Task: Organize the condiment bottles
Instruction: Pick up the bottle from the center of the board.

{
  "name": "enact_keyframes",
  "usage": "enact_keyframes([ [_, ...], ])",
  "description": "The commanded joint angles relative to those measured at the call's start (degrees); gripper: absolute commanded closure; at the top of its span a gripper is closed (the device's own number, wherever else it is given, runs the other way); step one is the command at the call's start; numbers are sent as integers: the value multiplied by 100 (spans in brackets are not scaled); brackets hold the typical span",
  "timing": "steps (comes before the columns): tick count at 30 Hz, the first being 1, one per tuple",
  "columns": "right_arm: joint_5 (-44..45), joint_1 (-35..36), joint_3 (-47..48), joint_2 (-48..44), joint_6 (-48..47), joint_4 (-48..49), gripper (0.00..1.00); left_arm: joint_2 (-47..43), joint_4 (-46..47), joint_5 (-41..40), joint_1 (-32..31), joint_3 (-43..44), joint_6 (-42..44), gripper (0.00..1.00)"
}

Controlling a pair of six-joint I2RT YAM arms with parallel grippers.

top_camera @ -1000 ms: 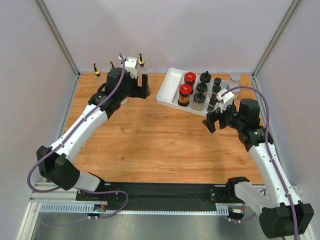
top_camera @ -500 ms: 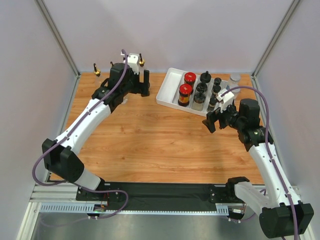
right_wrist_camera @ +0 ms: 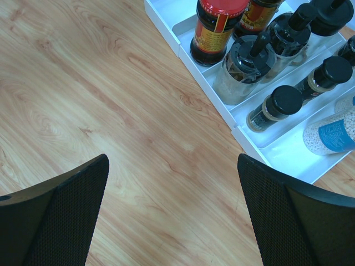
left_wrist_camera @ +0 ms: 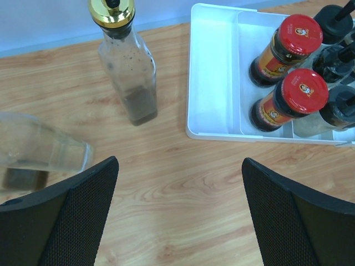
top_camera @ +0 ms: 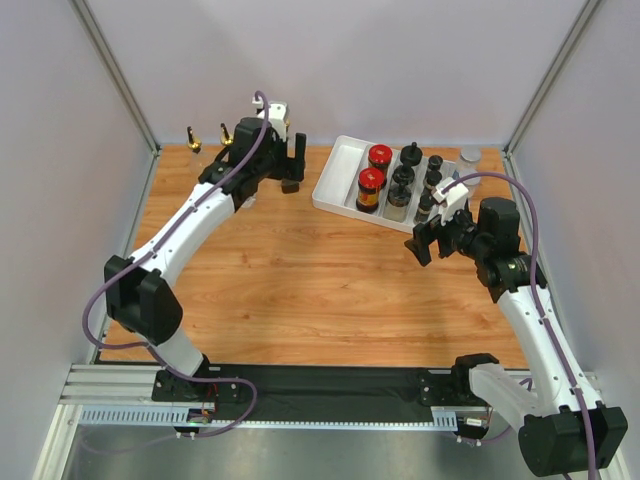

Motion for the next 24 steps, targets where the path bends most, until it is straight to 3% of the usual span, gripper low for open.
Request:
enact_keyframes([
  [1,-20,-17,28,-127,-44,182,0,147,176,-166,20,452,-148,0],
  [16,-11,-17,28,-144,-53,182,0,1465,106,-1326,20,1762,-183,0],
  [24,15,-26,37,-144,-62,182,0,2098,747,-1898,73,2227,-130,9],
])
